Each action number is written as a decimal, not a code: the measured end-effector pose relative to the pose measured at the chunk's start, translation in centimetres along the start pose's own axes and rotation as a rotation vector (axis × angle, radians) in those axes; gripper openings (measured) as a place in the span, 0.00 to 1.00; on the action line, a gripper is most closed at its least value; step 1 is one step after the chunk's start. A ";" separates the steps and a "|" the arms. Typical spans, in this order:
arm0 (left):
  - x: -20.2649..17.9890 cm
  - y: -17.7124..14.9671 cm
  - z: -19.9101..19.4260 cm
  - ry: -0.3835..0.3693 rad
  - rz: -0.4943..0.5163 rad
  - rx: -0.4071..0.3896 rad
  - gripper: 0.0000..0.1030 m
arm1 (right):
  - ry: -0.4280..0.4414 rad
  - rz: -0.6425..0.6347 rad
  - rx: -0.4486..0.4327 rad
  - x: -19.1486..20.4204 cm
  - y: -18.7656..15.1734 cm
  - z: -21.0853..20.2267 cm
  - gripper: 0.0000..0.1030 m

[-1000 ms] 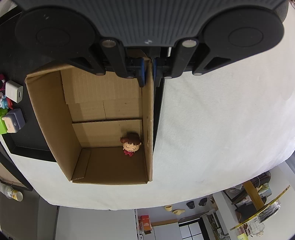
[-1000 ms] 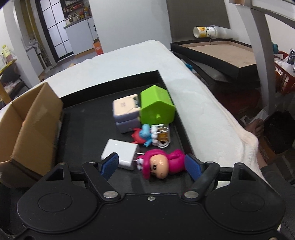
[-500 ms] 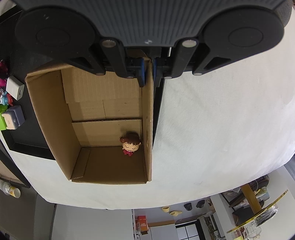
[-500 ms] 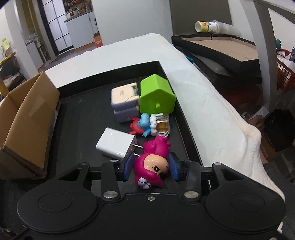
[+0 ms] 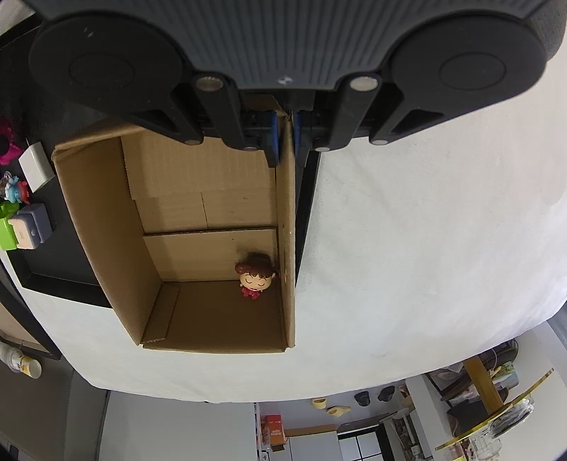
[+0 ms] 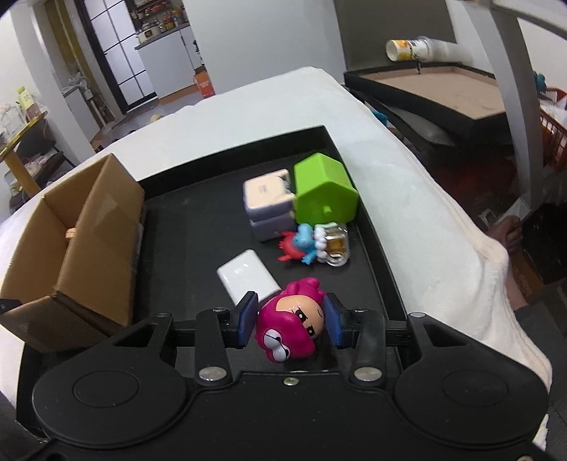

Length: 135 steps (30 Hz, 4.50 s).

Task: Organize rigid objects
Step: 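Carry the pink-haired doll over the box and release it inside, then move the right gripper over the tray down to the white charger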

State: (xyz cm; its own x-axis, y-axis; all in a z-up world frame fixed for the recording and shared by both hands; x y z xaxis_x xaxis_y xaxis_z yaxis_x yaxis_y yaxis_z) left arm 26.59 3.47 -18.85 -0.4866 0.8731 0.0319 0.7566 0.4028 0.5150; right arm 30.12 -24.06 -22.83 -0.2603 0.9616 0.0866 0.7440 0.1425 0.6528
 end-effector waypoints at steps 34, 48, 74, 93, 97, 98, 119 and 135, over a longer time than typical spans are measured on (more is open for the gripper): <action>2.1 0.5 0.5 -0.106 0.027 -0.015 0.07 | 0.090 -0.328 -0.129 12.5 7.1 -4.5 0.39; 2.8 0.3 0.6 -0.126 0.010 -0.028 0.07 | 0.142 -0.615 -0.109 18.0 9.2 -4.5 0.39; 4.5 0.4 0.7 -0.170 -0.106 -0.030 0.08 | 0.106 -1.093 -0.090 25.6 10.0 -0.9 0.39; 4.5 0.3 0.6 -0.165 -0.112 -0.035 0.08 | 0.085 -1.035 -0.076 23.0 9.9 -3.3 0.77; 4.4 0.2 0.6 -0.160 -0.107 -0.038 0.08 | 0.109 -0.964 -0.049 21.9 9.9 -4.2 0.81; 4.4 0.2 0.6 -0.159 -0.106 -0.038 0.08 | 0.116 -0.947 -0.040 21.5 10.0 -4.3 0.81; 4.0 0.2 0.6 -0.136 -0.088 -0.041 0.08 | 0.036 -0.574 0.033 11.2 6.6 -6.0 0.80; 4.0 0.1 0.6 -0.135 -0.094 -0.047 0.08 | 0.070 -0.459 0.024 6.2 5.3 -5.2 0.80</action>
State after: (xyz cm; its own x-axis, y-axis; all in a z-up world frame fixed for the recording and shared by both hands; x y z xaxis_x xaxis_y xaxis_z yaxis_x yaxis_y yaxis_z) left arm 24.95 7.17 -19.18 -0.4888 0.8623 -0.1322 0.6874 0.4740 0.5503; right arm 29.29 -18.53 -14.90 -0.6063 0.7797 -0.1561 0.5556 0.5559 0.6183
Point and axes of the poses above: each gripper's, at about its wrist camera, not at the fingertips, and z roughly the way its jaws point, x to its left, y to its top, the point moved 1 cm from there along z, roughly the way its jaws point, and after that the axes turned 9 degrees about -z, right-handed, at the moved point
